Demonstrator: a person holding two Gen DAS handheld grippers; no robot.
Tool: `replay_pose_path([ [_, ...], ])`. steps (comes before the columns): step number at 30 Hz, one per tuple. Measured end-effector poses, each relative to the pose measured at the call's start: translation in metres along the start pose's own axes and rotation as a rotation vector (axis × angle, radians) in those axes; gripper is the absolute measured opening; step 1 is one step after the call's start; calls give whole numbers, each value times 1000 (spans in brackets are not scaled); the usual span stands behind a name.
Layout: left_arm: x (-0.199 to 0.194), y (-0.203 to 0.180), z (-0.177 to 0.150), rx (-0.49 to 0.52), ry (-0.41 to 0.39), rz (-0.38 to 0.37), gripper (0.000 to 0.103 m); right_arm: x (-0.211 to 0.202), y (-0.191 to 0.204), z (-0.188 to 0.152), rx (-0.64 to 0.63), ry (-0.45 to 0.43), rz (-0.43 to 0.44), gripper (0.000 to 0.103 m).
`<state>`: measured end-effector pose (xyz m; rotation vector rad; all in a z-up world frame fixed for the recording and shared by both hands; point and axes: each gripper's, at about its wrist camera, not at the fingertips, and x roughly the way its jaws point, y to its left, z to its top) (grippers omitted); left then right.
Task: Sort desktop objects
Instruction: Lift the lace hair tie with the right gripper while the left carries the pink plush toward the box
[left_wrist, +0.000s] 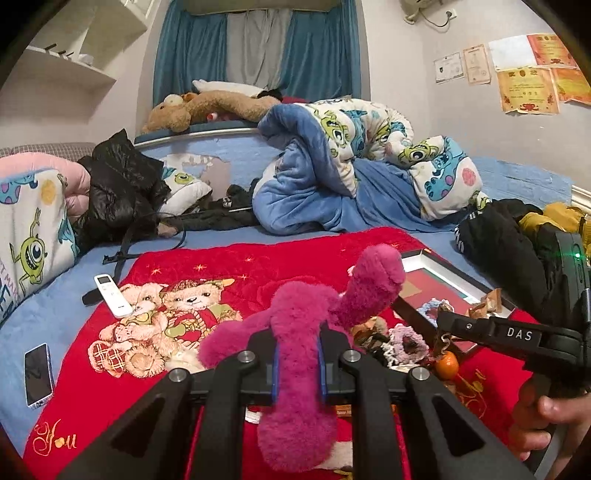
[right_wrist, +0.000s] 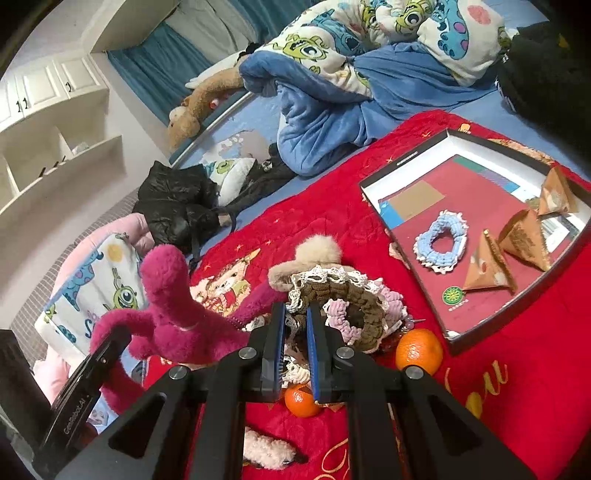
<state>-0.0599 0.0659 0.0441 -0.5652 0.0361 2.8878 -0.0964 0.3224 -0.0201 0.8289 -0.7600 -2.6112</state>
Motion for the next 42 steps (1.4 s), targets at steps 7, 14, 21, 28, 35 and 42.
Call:
replay_pose_path([
  [7,-22,-15,8,-3,-17,-23,15,-19,2,1,-2,-12,-9,12],
  [14,-41,-43,16,4,-43,-72,15,-53,2,5,-21,-41,-37,12],
  [21,-57,-83,21,16,-55,-133,15,-95,-14,10,-21,-71,-84,12],
  [28,-76,-135,25,53,-73,-203,15,-139,-32,13,-12,-104,-127,12],
  [35,-97,-175,25,57,-101,-297,15,-169,-51,9,11,-111,-170,12],
  [42,-90,-200,13,85,-92,-368,15,-180,-56,12,33,-162,-168,12],
])
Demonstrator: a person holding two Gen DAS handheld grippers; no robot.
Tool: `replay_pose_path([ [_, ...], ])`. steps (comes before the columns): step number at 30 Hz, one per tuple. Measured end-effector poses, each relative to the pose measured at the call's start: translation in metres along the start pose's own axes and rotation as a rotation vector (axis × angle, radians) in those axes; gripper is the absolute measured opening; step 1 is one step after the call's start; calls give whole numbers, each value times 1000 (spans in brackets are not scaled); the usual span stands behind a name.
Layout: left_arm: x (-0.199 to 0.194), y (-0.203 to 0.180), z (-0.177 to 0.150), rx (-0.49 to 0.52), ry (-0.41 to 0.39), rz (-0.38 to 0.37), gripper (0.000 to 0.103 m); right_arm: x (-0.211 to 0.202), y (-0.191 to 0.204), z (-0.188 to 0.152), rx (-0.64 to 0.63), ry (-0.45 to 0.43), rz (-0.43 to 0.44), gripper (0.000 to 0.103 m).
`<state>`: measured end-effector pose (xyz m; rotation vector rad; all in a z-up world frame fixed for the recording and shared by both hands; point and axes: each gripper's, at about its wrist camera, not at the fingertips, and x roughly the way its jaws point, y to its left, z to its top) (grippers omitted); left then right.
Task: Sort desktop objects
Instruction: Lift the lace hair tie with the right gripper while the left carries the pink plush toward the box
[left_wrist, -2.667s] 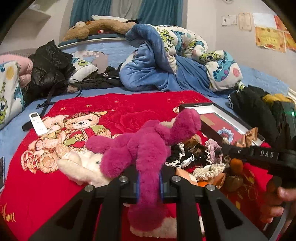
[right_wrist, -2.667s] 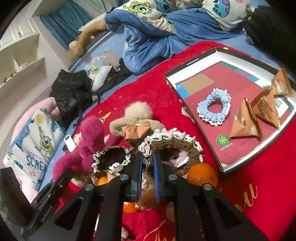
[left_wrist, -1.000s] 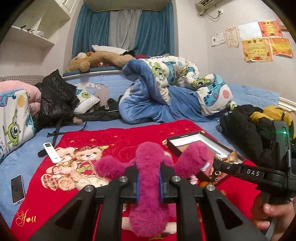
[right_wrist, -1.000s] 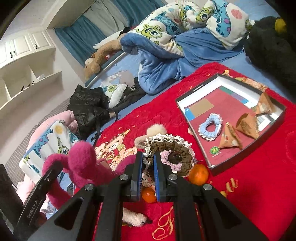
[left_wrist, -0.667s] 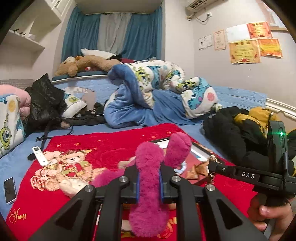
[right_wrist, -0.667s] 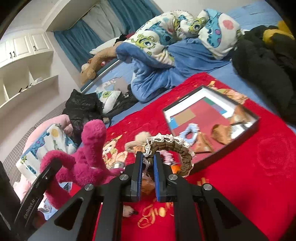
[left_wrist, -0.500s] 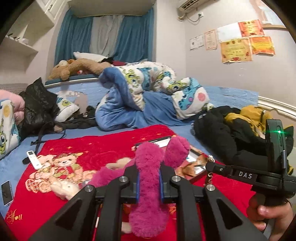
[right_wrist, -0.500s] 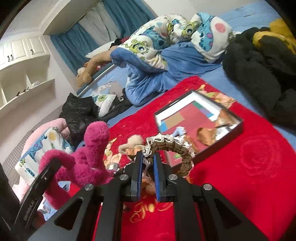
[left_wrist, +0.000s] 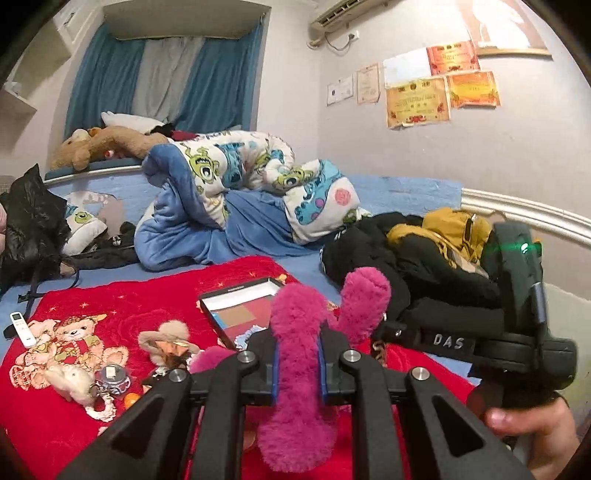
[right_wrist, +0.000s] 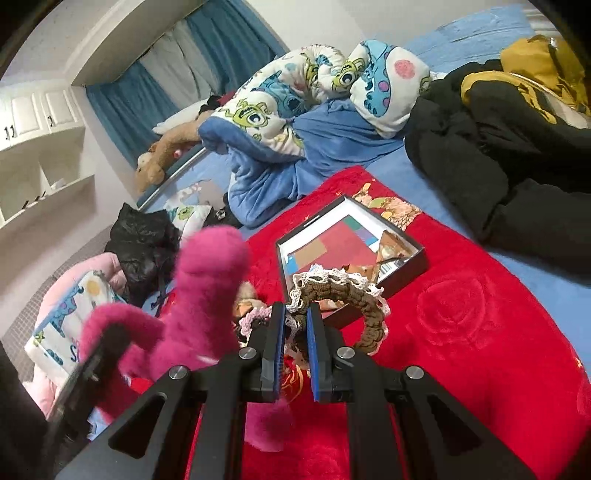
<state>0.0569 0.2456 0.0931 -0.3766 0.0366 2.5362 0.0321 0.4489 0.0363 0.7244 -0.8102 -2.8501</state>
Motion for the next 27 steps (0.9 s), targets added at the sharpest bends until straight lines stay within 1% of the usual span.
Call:
replay_pose_path([
  [1,5,0,0,-13,9,-6,15,2,-2,0,6,-6,5,12],
  [3,9,-1,-2,4,12,-20,15,6,-4,0,10,-11,7,12],
  [5,13,-2,-2,26,8,-1,15,11,-5,0,-4,-5,5,12],
  [9,18,7,3,-17,2,-21,15,18,-9,1,-7,-13,22,12],
  [11,21,8,6,-16,-3,-14,15,19,-10,2,-10,-17,34,12],
  [13,26,7,8,-7,1,-1,15,22,-13,3,-6,-15,28,12],
  [15,32,5,9,6,10,27,15,25,-15,4,2,-18,42,12],
  [18,40,6,9,-15,26,6,15,29,-13,6,-5,-15,30,12],
  [21,47,2,7,10,43,19,15,33,-13,7,-10,-7,23,12],
  [27,65,-2,15,26,67,0,15,45,-18,17,14,-2,27,12],
])
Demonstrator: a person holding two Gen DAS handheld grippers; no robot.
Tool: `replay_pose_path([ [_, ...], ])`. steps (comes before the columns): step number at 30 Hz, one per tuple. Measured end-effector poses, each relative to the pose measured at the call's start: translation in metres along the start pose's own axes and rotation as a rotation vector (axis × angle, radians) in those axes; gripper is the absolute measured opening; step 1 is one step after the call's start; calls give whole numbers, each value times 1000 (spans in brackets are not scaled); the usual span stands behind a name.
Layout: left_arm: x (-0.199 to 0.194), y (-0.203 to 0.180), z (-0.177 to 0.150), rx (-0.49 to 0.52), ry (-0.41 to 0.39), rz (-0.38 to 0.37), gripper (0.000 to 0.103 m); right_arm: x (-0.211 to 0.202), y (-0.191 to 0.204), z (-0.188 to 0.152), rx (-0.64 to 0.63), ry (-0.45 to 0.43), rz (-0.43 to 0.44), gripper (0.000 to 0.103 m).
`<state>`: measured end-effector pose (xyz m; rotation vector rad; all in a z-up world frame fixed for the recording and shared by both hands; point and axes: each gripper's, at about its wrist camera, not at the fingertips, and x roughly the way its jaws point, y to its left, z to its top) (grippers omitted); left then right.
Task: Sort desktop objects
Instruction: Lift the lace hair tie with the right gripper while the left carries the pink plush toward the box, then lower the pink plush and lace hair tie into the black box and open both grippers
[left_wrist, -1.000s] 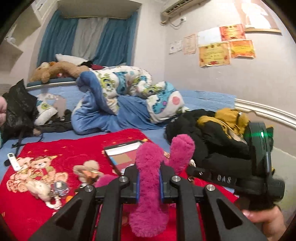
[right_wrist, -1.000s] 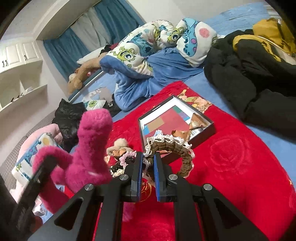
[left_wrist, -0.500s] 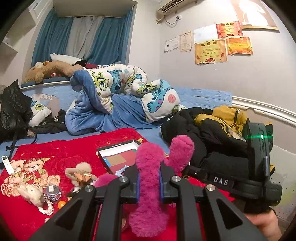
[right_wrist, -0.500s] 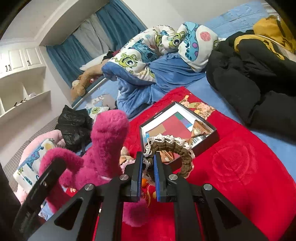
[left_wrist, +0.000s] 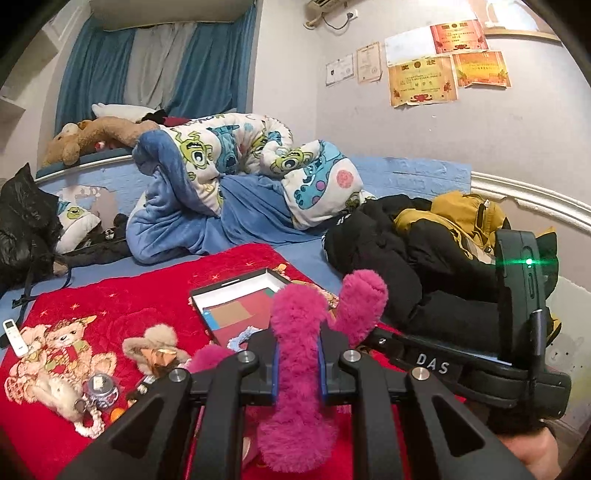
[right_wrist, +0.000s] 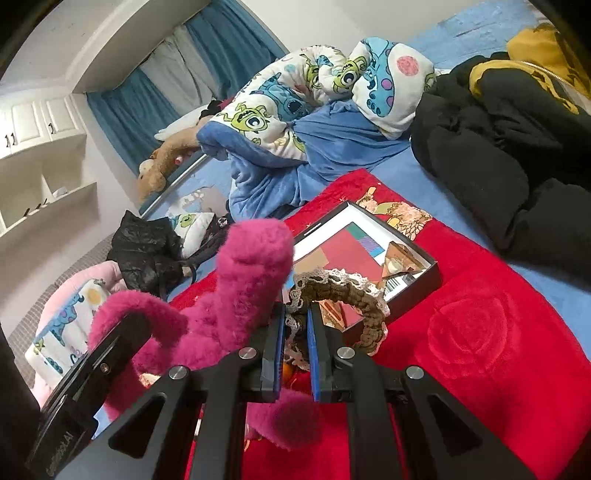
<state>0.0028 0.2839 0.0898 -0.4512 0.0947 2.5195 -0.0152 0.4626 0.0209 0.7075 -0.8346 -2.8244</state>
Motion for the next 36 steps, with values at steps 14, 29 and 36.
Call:
replay_pose_path([
  [14,72,7,81,57,-84,-3,15,57,-14,57,-97,20,7,12],
  [29,183,33,113,68,-115,91,15,166,-59,80,-98,64,13,12],
  [36,227,53,32,43,53,135,15,185,-75,60,-114,142,-62,12],
])
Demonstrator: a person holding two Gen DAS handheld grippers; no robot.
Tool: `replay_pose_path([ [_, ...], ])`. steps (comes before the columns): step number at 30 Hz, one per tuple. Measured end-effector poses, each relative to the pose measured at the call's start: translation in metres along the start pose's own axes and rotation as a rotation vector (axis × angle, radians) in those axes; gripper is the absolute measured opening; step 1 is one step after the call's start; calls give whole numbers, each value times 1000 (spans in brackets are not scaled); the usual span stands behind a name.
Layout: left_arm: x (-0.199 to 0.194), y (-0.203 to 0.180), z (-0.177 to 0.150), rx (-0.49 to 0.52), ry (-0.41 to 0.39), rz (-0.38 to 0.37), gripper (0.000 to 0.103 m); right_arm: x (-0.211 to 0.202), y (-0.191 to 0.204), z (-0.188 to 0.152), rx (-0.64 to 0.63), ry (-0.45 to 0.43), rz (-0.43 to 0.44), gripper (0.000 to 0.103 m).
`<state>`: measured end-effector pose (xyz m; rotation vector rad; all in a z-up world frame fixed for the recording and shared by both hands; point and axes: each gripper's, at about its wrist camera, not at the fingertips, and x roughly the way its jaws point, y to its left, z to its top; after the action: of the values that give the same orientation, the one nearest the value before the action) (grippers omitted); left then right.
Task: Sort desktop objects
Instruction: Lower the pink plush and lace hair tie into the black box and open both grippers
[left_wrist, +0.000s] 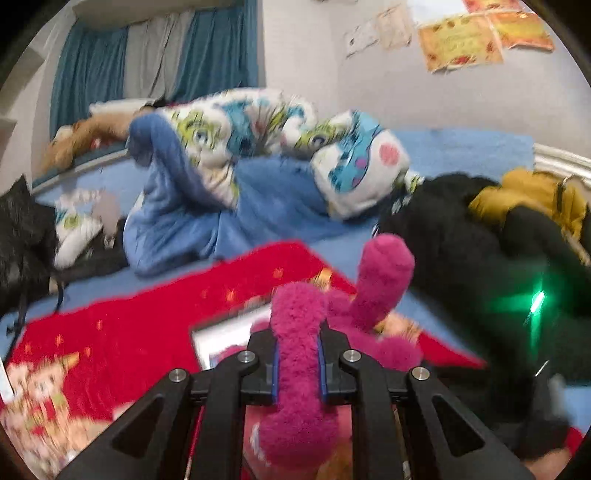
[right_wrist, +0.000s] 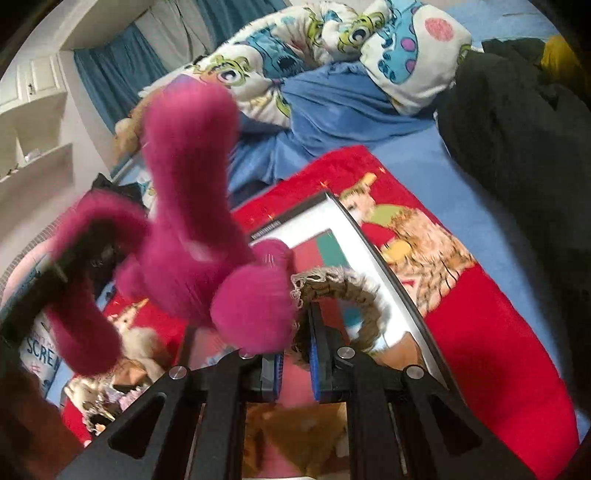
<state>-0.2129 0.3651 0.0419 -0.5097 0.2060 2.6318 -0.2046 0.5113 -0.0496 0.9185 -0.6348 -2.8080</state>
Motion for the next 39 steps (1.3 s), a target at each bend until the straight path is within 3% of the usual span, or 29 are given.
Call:
replay_pose_path([
  [5,19,1,-33,32,82,40,15,9,-7,-8,-12,44,-61,13],
  [14,23,6,-69,46,125,46,15,25,8,-22,-113,116,-111,14],
  [34,21,5,-74,34,122,22,15,22,12,-27,-140,81,-83,14],
  [39,21,5,-74,36,119,19,15,15,8,-24,-87,55,-46,15],
])
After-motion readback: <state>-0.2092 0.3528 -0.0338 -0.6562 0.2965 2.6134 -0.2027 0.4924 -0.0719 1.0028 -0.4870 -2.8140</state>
